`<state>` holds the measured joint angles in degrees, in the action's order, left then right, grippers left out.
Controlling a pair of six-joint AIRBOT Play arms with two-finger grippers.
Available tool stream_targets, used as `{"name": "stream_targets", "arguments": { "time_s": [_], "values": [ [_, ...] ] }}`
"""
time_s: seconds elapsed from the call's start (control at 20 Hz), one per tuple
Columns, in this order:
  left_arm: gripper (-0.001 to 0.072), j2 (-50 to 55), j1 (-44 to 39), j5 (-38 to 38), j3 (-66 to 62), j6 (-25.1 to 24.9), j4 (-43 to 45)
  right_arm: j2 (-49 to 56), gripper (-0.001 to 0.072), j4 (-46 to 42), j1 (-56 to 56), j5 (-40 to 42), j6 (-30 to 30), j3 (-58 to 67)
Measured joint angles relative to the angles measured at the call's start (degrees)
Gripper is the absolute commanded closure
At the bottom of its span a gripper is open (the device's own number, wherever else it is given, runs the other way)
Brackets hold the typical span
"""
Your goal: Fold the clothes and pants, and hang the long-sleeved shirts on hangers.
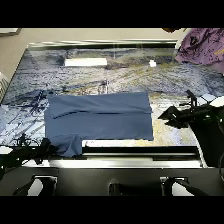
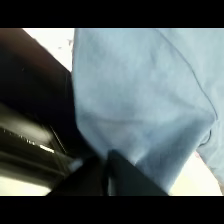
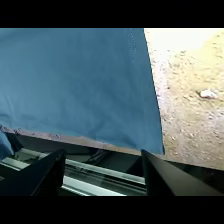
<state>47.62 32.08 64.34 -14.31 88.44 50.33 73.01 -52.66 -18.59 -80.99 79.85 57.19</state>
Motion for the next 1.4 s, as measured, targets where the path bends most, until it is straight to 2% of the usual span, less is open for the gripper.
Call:
{"name": "stream_targets", "arguments": {
  "time_s": [0.35, 0.75, 0.8, 0.85, 0.9, 0.95, 1.0, 1.25, 1.4],
  "values": [
    [0.0692, 0.59, -1.42, -1.97, 0.02, 0.02, -0.44, 1.77, 0.0187, -2.80, -0.02, 0.15, -1.05, -5.38],
    [0.0693, 0.59, -1.53, -2.21, 0.02, 0.02, -0.44, 6.23, 0.0191, -2.01, 7.23, 8.31, -3.48, -13.49],
    [0.0693, 0.59, -1.53, -2.21, 0.02, 0.04, -0.44, 6.36, 0.0239, -1.81, 8.33, 9.07, -3.26, -13.73],
    [0.0693, 0.59, -1.53, -2.21, 0.02, 0.02, -0.44, 6.51, 0.0318, -1.46, 9.20, 10.05, -2.86, -13.88],
    [0.0693, 0.59, -1.53, -2.21, 0.02, 0.02, -0.44, 6.60, 0.0427, -1.70, 9.90, 11.10, -2.69, -14.01],
    [0.0694, 0.59, -1.53, -2.21, 0.00, 0.02, -0.44, 6.71, 0.0565, -1.95, 10.43, 12.15, -2.38, -14.12],
    [0.0695, 0.59, -1.53, -2.21, -0.09, 0.02, -0.44, 6.80, 0.0666, -2.19, 10.80, 13.14, -2.25, -14.21],
    [0.0698, 0.42, -1.55, 0.33, -5.90, -0.50, 3.10, 4.35, 0.0685, -3.32, 11.47, 13.27, -1.18, -14.19],
    [0.0697, -1.05, -1.55, 6.60, -13.57, 3.87, 11.43, -0.52, 0.0685, -6.27, 11.58, 9.68, 1.57, -14.12]
  ]
}}
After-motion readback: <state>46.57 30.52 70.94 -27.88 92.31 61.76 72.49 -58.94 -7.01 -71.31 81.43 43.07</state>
